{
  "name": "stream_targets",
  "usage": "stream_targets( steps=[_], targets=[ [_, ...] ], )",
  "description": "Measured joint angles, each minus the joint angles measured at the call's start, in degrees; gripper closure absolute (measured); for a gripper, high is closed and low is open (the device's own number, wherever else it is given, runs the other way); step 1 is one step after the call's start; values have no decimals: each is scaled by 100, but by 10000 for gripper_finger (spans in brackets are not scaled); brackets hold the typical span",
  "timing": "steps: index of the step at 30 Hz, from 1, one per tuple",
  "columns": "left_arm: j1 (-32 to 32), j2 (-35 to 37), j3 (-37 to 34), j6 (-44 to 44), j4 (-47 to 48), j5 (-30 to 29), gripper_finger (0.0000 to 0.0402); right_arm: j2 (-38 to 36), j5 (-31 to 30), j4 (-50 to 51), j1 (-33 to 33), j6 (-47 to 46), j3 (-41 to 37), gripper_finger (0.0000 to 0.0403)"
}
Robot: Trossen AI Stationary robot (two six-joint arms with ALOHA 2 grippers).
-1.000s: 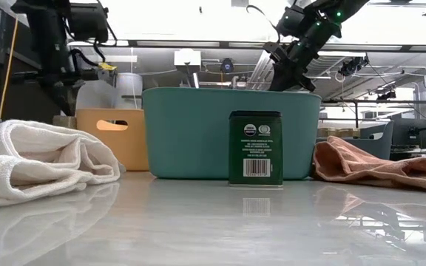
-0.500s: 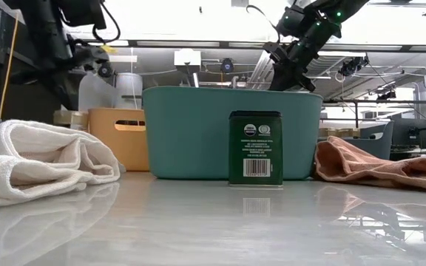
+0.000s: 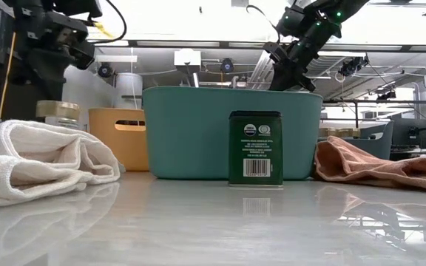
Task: Sort spices by type
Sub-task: Put the gold seasoning bottle into the blue bin
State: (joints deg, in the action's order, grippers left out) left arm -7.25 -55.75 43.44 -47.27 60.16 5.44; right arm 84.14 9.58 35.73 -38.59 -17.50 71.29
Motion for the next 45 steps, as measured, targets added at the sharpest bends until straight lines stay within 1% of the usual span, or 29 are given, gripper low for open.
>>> stream_targets(
  steps=[3,5,8,13,15,18,23,26,28,30,32,36,41,43,45],
  targets=[
    [-2,0,0,715,4,121,401,-1,0,0,0,0,0,403],
    [-2,-2,-2,1187,25,327,401,-1,0,0,0,0,0,403],
    [-2,-14,71,1649,143,384,401,-1,1,1,0,-2,0,403],
    [-4,-20,415,2188,439,89,401,0,2,0,0,0,0,403],
    [-7,-17,503,2401,590,-112,401,0,1,2,0,-1,0,403],
    [-7,-20,606,2758,686,-260,401,-1,2,2,0,-2,0,403],
    [-7,-46,938,3176,675,-265,400,-2,0,0,0,0,0,403],
    [-7,-96,1228,3425,665,-278,387,0,0,2,0,-2,0,403],
    [-8,-158,1437,3532,668,-272,366,0,2,0,0,-1,0,403],
    [-9,-244,1644,3591,704,-198,336,0,2,1,0,0,0,403],
    [-9,-355,1839,3596,885,-123,298,0,2,2,0,-2,0,403],
    [-9,-651,2167,3583,1551,-114,211,-1,2,1,0,-1,0,403],
    [-9,-1028,2256,3640,2316,-118,114,-1,2,2,0,-2,0,403],
    [-9,-1201,2256,3862,2477,-212,86,-1,2,2,0,-1,0,403],
    [-5,-1383,2256,4023,2529,-327,68,0,2,2,0,0,0,403]
  ],
)
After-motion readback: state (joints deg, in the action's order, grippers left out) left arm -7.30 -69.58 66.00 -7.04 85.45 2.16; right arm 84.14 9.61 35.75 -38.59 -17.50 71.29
